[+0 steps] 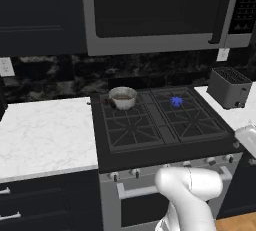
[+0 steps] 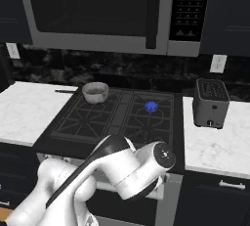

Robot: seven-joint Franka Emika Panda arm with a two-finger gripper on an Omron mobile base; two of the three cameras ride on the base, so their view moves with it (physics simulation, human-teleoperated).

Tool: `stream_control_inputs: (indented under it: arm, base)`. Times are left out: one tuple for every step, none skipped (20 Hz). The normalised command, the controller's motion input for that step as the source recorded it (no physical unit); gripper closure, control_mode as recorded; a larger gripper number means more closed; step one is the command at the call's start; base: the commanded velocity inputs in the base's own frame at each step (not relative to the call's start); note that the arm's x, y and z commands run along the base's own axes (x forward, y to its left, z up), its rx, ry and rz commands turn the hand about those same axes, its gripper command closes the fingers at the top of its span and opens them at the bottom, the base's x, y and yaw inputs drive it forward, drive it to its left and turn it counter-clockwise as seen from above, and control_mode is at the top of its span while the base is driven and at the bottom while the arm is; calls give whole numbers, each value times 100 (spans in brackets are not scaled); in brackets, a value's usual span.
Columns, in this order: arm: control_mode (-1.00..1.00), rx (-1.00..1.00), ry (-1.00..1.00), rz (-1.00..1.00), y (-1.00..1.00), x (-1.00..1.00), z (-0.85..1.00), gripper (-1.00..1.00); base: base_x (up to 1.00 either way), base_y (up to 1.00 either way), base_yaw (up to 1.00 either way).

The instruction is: Turn off the rear right burner of the stove.

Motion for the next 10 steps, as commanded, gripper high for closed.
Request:
stream_control_inputs:
  arm:
    - [-100,32,0,-41,-54,-39,-83,-100]
    - [-100,32,0,-41,-51,-32,-81,-100]
    - [-100,31,0,-41,-53,-32,-84,-100]
    - [-100,31,0,-41,-65,-36,-79,-100]
    - [-100,32,0,-41,-65,-42,-78,-100]
    - [-100,33,0,-42,-64,-44,-77,-100]
    - [-100,35,0,-43,-51,-33,-75,-100]
    - [-100,35,0,-44,-36,-9,-73,-100]
    - [-100,32,-2,-42,-22,0,-73,-100]
    - [-100,30,-4,-38,-23,0,-71,-100]
  base:
    - [0,0,0]
    - [0,0,0]
    - [0,0,0]
    - [0,0,0]
    - [0,0,0]
    - [0,0,0]
    - [0,0,0]
    - [0,0,0]
    - [0,0,0]
    - [0,0,0]
